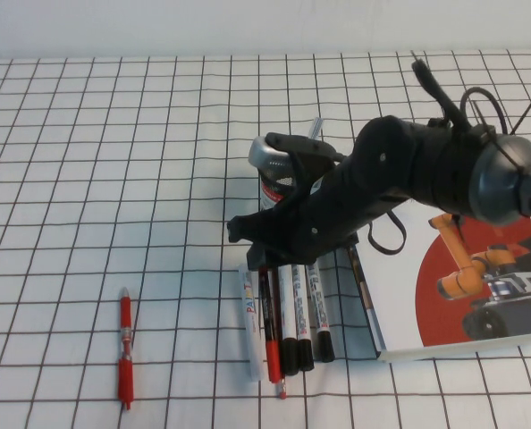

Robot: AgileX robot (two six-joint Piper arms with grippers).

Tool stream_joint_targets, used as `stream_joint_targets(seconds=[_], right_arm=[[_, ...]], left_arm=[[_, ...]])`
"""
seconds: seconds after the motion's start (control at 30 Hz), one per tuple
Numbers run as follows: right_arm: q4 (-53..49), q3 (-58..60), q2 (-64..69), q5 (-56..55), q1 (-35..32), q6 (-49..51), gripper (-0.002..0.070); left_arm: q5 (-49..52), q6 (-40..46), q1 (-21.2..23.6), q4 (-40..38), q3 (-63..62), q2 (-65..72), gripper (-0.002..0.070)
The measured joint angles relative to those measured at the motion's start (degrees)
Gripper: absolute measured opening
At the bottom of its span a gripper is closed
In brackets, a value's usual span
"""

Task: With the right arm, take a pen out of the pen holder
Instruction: 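Take a marker out of the pen holder and lay it on the table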

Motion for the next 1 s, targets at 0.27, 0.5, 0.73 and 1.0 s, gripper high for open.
stream_joint_targets(seconds=[0.27,0.5,0.73,1.0], right_arm=[[2.18,-2.32,4.52,-1.25,0.0,0.0,0.0052],[2.18,-2.44,6.16,-2.17,0.0,0.0,0.0052],[2.05,-2.44,6.73,-4.08,0.0,0.0,0.0051],[1.97,-2.44,7.21,-5.47,0.0,0.0,0.0149]], left_arm=[[0.0,0.0,0.0,0.0,0.0,0.0,-0.0003],[0.0,0.0,0.0,0.0,0.0,0.0,-0.0003],[0.0,0.0,0.0,0.0,0.0,0.0,-0.0003],[0.0,0.0,0.0,0.0,0.0,0.0,-0.0003]])
